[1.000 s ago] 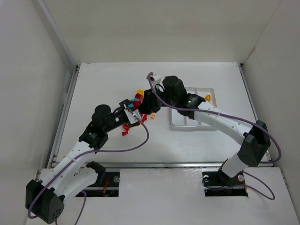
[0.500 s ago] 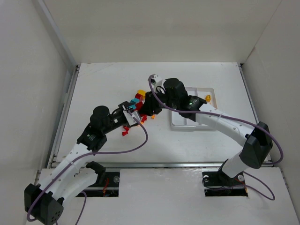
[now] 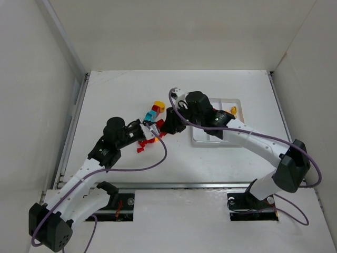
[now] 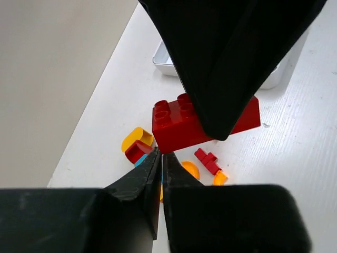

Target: Sort the legos into containers by color

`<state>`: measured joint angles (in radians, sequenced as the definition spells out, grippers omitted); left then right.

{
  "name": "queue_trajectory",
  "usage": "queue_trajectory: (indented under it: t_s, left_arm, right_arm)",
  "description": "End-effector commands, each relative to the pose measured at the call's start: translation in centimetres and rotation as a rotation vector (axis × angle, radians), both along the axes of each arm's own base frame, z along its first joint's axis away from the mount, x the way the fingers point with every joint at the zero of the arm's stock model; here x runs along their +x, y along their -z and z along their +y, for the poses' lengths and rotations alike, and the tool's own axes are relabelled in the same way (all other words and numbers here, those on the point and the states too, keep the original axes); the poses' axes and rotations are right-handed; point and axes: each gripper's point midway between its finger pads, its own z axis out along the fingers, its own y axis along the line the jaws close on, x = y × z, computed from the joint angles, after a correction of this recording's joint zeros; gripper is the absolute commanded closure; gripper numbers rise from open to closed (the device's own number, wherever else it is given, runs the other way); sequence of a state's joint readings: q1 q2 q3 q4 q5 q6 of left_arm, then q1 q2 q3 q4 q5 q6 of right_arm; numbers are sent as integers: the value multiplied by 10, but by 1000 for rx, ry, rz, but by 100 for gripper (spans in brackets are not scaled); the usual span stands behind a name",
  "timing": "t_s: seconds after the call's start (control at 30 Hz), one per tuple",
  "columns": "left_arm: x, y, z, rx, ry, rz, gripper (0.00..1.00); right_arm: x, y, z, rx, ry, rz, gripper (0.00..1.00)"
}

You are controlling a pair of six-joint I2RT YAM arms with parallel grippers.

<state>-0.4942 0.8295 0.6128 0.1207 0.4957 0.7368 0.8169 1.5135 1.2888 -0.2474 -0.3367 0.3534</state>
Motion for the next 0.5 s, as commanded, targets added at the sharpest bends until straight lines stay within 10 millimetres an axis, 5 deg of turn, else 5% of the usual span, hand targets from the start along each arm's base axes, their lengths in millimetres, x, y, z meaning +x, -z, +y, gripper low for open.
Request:
queue_trajectory:
  t_s: [0.0, 0.1, 0.13, 0.3, 0.47]
  left_arm:
    - [-10, -12, -10, -21, 63, 10, 100]
    - [-5, -4, -3, -1, 15, 24, 100]
    - [-6, -2, -1, -4, 3, 30, 100]
    - [-6, 3, 3, 1, -18, 30, 100]
    - [-3, 5, 9, 9, -56, 25, 100]
  right_arm:
    - [24, -49, -21, 101, 124, -120, 100]
    - [53, -35, -74, 57, 313, -69, 100]
    - [73, -13, -111, 5, 416, -27, 100]
    - [108, 49, -220, -205, 731, 47, 100]
    - [122, 99, -260, -405, 823, 69, 100]
